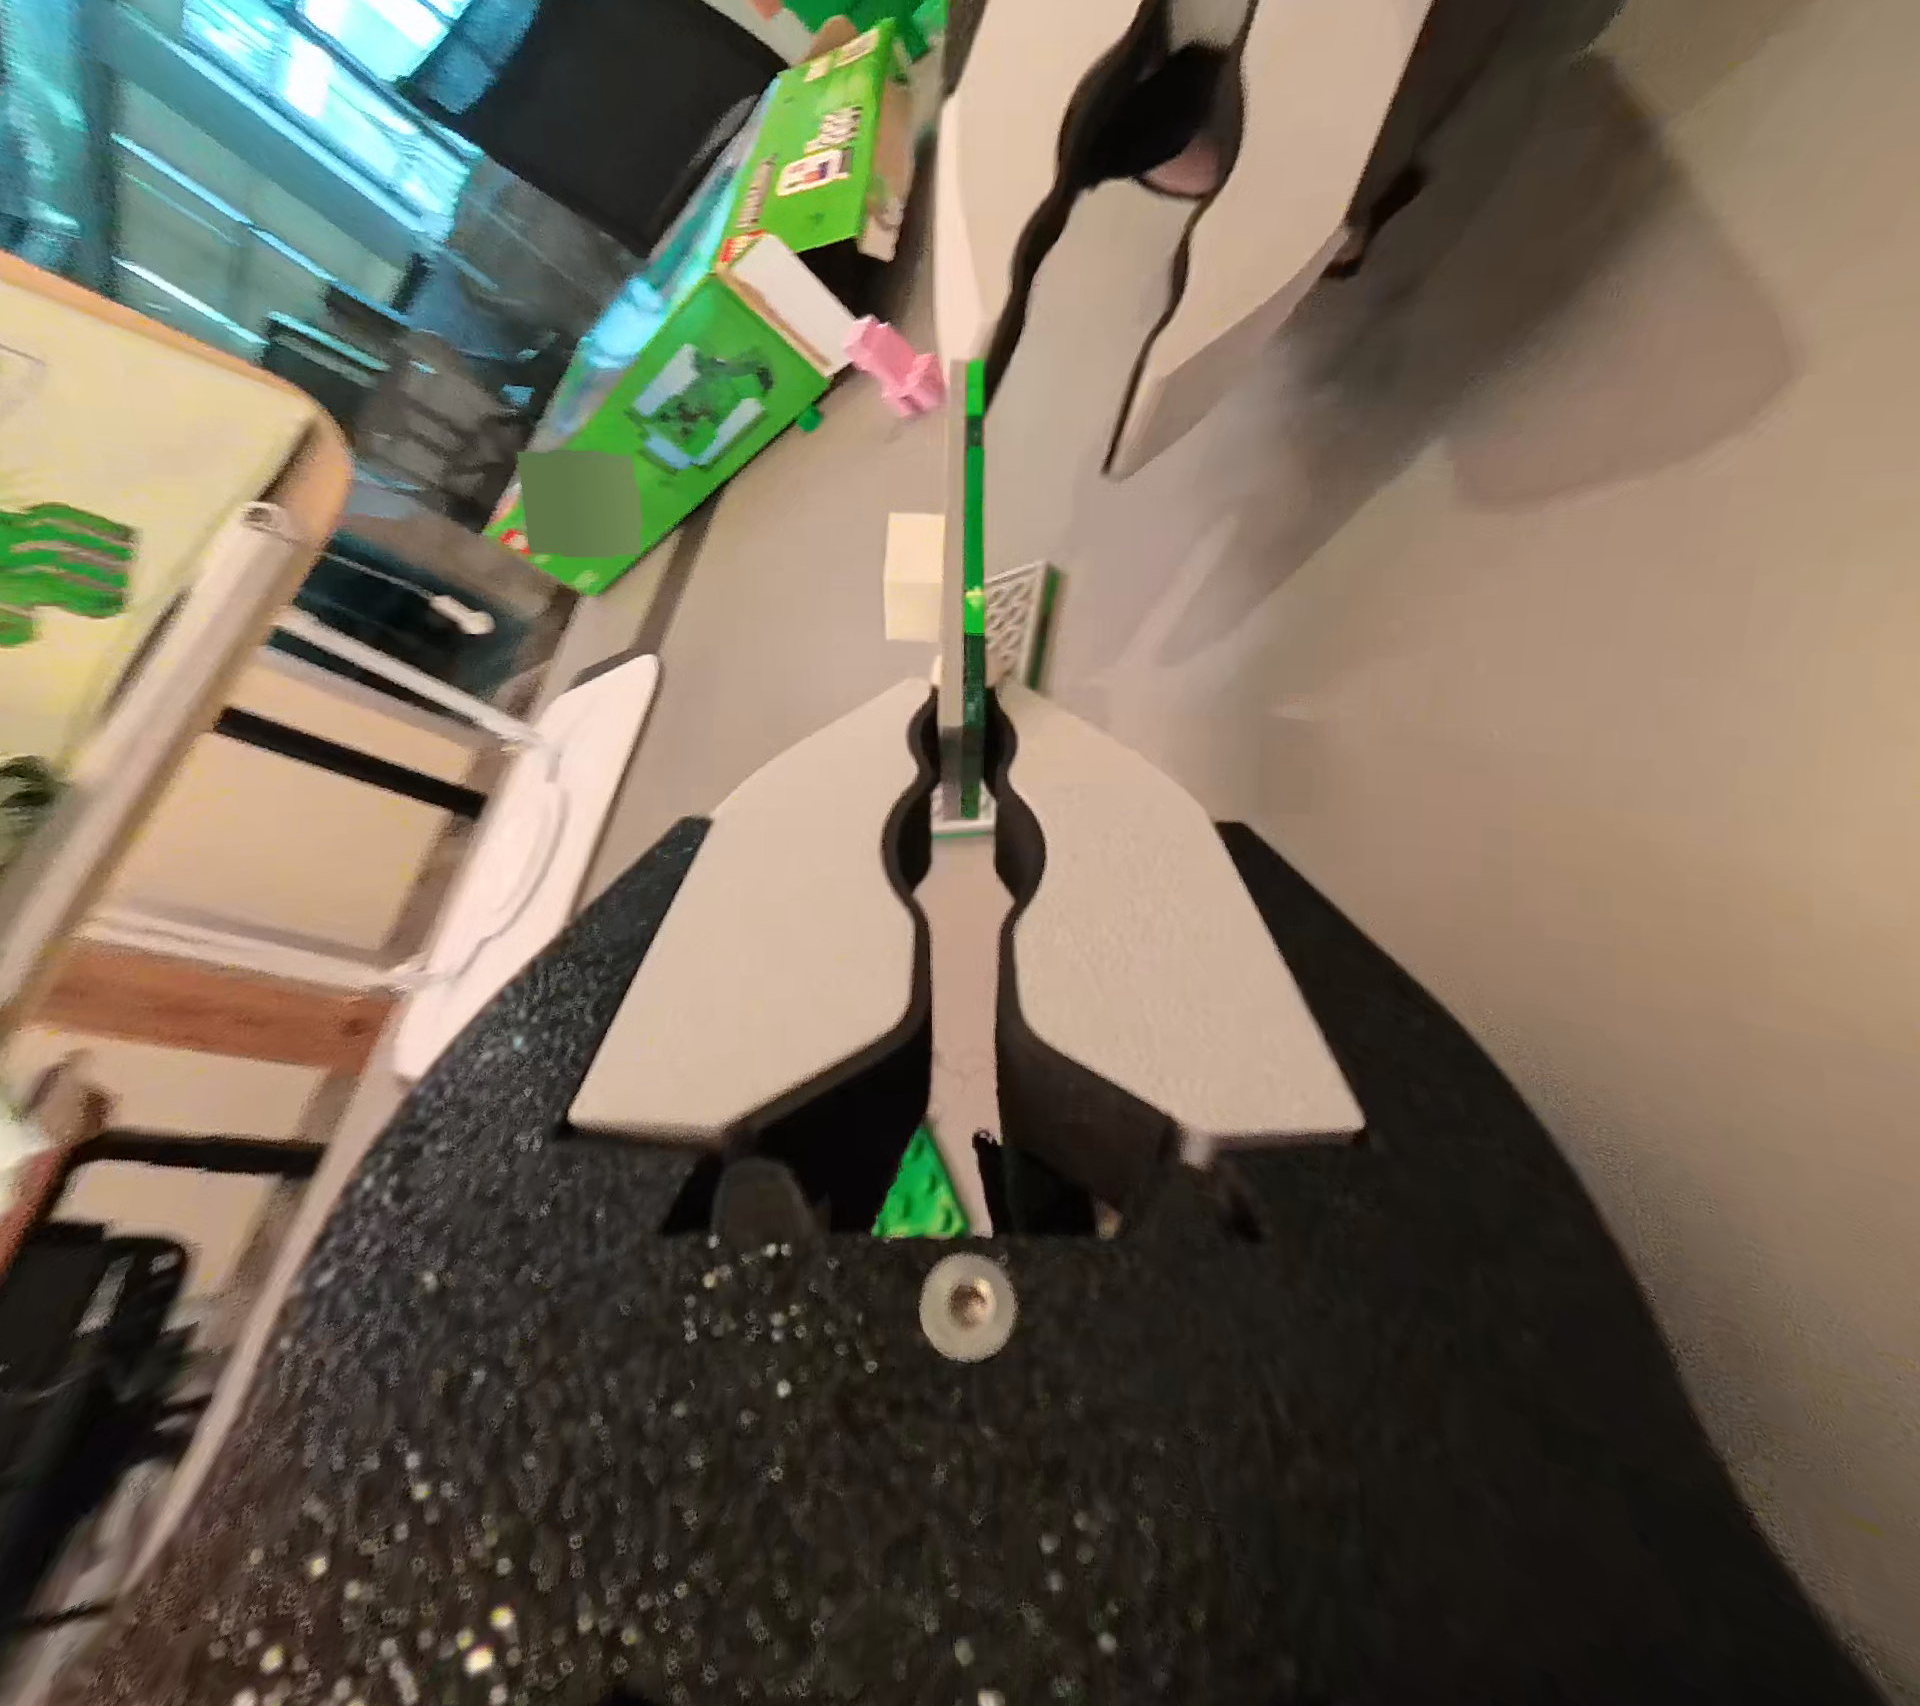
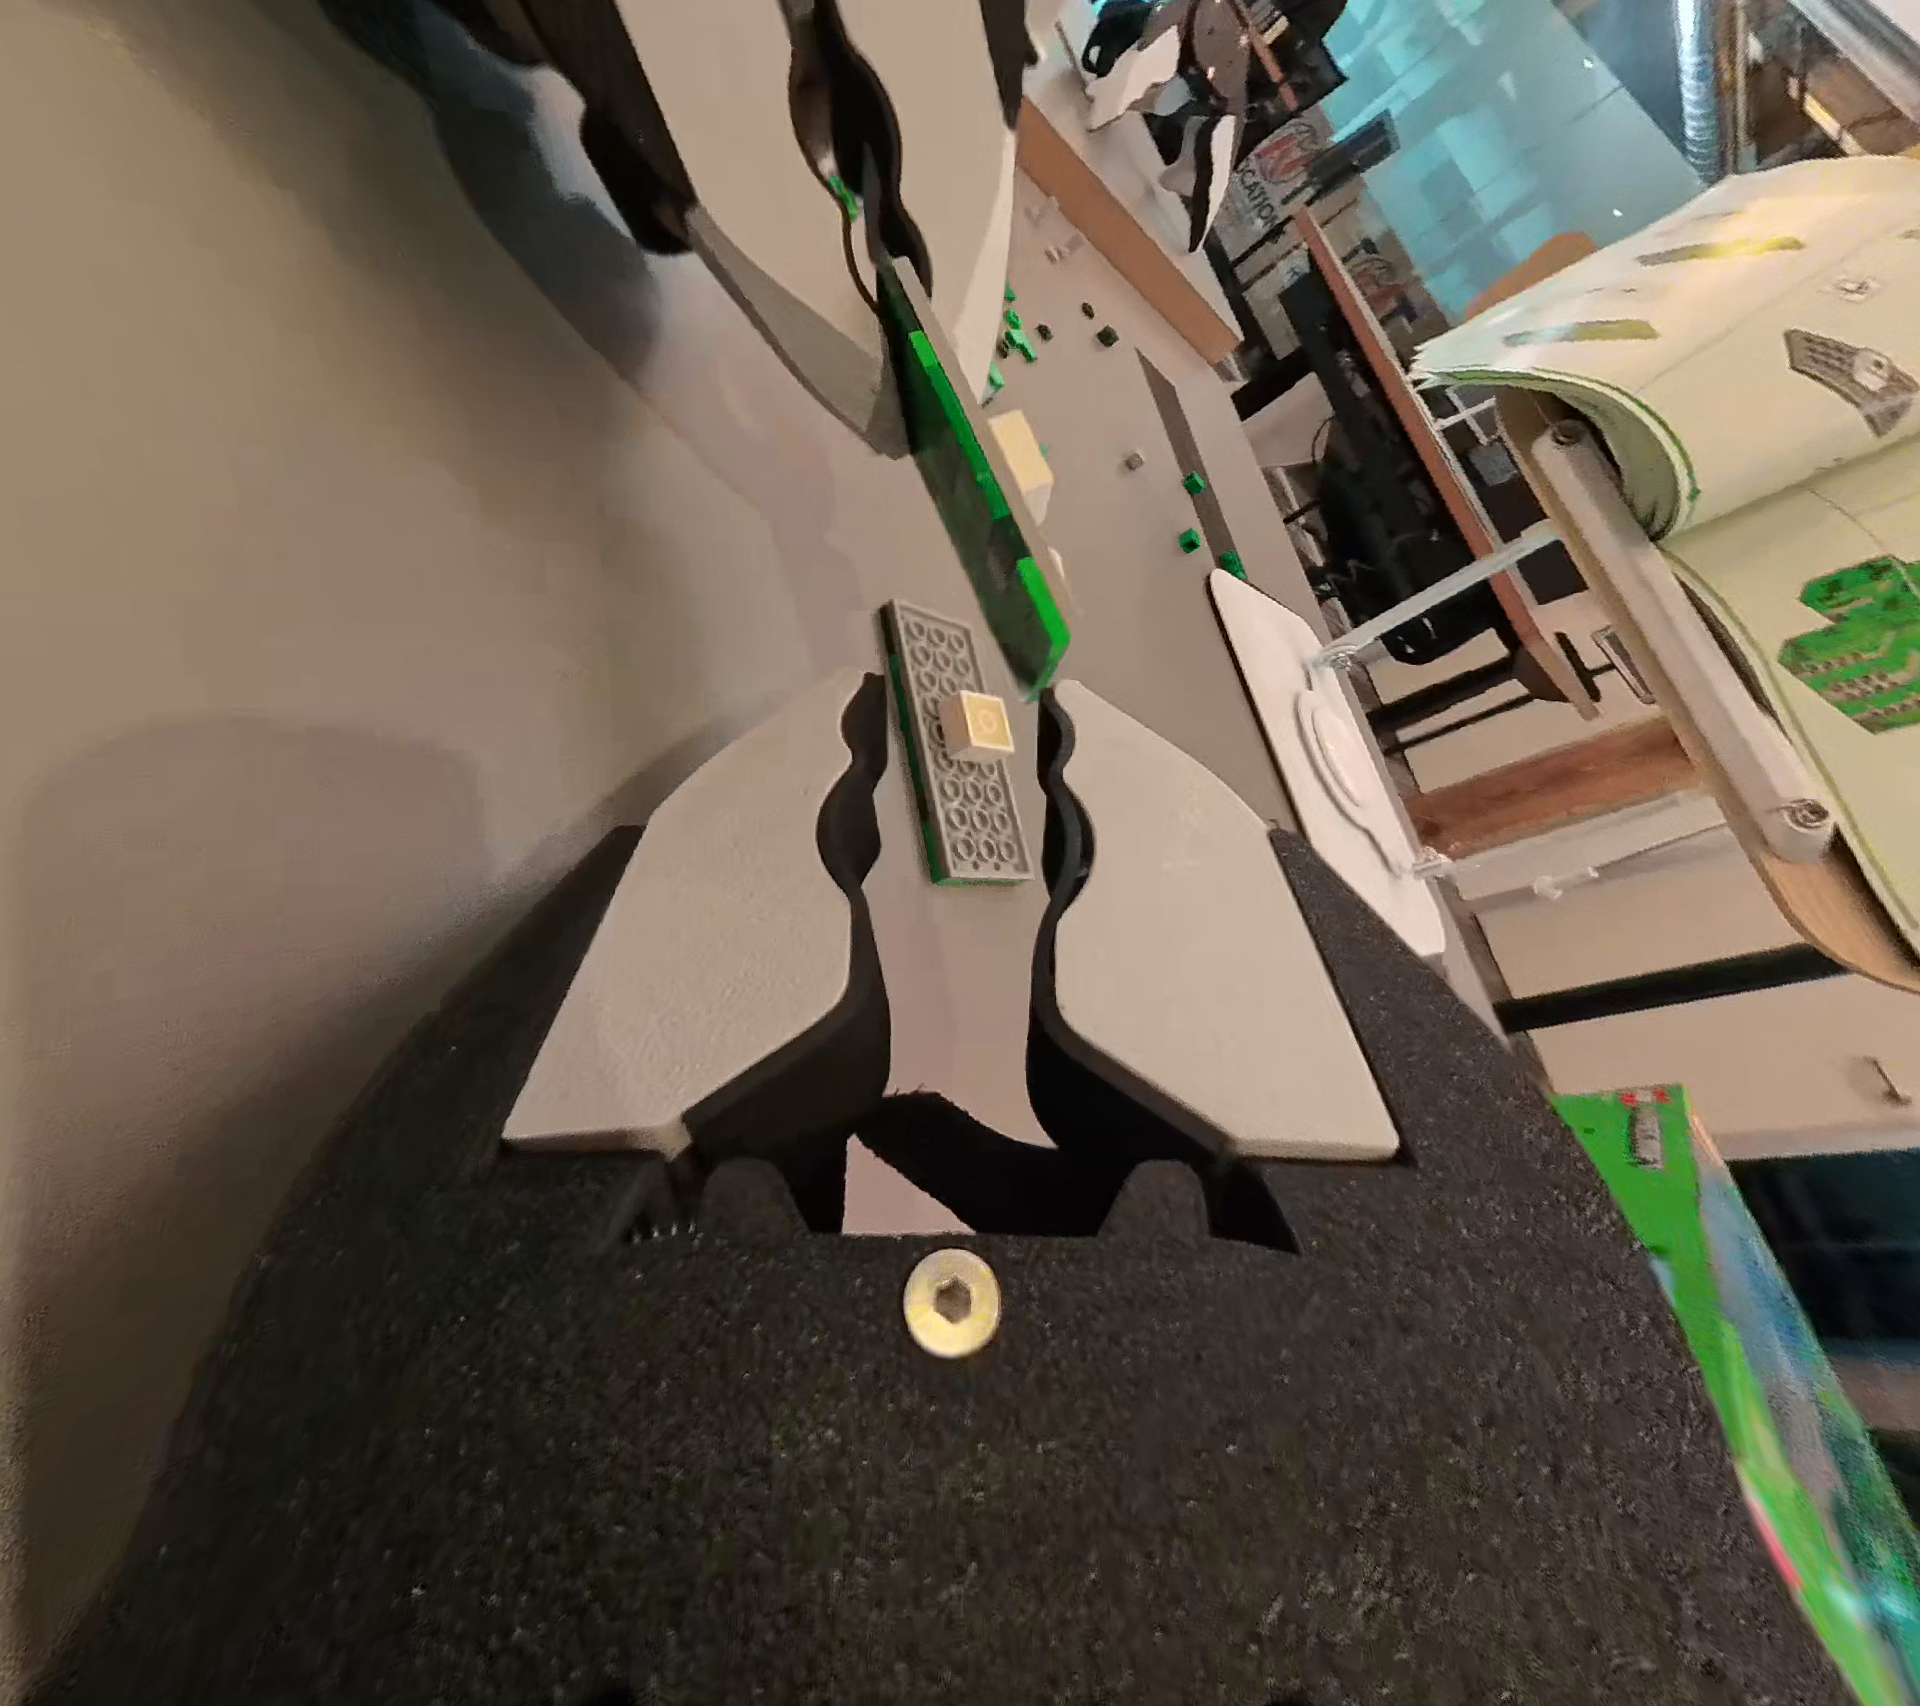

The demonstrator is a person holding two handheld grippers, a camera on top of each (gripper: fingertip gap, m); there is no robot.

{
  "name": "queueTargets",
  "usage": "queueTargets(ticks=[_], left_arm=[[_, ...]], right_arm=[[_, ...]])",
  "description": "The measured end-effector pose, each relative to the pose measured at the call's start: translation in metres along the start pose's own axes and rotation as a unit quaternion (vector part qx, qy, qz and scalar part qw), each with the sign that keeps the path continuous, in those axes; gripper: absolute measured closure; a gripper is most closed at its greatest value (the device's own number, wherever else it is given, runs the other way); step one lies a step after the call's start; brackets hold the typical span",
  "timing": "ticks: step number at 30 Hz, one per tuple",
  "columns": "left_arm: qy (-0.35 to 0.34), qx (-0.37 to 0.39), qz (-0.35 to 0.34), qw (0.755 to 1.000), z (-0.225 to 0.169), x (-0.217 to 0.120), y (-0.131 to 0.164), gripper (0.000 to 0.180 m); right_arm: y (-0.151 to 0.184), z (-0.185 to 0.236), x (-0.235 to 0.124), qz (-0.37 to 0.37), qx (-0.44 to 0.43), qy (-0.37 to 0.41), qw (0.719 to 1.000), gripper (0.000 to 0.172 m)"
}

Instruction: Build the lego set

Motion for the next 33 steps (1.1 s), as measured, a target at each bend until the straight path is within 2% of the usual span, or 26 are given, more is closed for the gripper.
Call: queueTargets(ticks=[2, 5, 10, 11, 13, 15, 16, 20, 23, 25, 28, 33], left_arm=[[-0.018, 0.03, 0.007, 0.999, 0.0, -0.003, 0.003, 0.174], [-0.021, 0.037, 0.01, 0.999, -0.001, -0.008, 0.009, 0.174], [0.003, 0.049, 0.015, 0.999, -0.006, -0.017, 0.014, 0.174], [0.006, 0.054, 0.013, 0.998, -0.008, -0.019, 0.013, 0.175], [0.017, 0.063, 0.001, 0.998, -0.01, -0.019, 0.009, 0.174], [0.024, 0.062, -0.01, 0.998, -0.012, -0.02, 0.006, 0.174], [0.027, 0.059, -0.014, 0.998, -0.012, -0.02, 0.005, 0.174], [0.041, 0.038, -0.034, 0.998, -0.013, -0.021, 0.003, 0.174], [0.041, 0.019, -0.051, 0.998, -0.011, -0.022, 0.001, 0.175], [0.043, 0.005, -0.063, 0.997, -0.009, -0.024, 0.001, 0.175], [0.049, 0.0, -0.072, 0.996, -0.009, -0.025, 0.0, 0.174], [0.034, 0.008, -0.077, 0.996, -0.009, -0.025, -0.001, 0.172]], right_arm=[[-0.001, 0.003, -0.001, -0.008, 0.022, -0.003, 1.0, 0.144], [-0.003, 0.005, -0.001, -0.012, 0.041, 0.005, 0.999, 0.139], [-0.003, 0.002, -0.004, -0.018, 0.079, 0.035, 0.996, 0.139], [-0.003, 0.002, -0.004, -0.02, 0.087, 0.025, 0.996, 0.139], [-0.008, 0.004, -0.002, -0.025, 0.125, -0.046, 0.991, 0.138], [-0.013, 0.001, 0.0, -0.022, 0.183, -0.087, 0.979, 0.12], [-0.016, 0.0, 0.0, -0.023, 0.185, -0.095, 0.978, 0.12], [-0.026, 0.003, 0.002, 0.003, 0.076, -0.057, 0.995, 0.129], [-0.03, 0.014, 0.007, 0.02, 0.036, -0.063, 0.997, 0.134], [-0.03, 0.013, 0.009, 0.023, 0.009, -0.047, 0.999, 0.145], [-0.03, 0.013, 0.008, 0.02, -0.01, -0.021, 1.0, 0.163], [-0.029, 0.015, 0.007, 0.016, -0.008, -0.027, 0.999, 0.165]])
Point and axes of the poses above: each gripper's, where its closed fingertips meet, x out along the fingers, y out of its underside, z = x × y across the jaws, the point moved 8 cm from there along -x, back along the fingers, and after that the axes turned 9 degrees about -z, right-handed, at the moved point
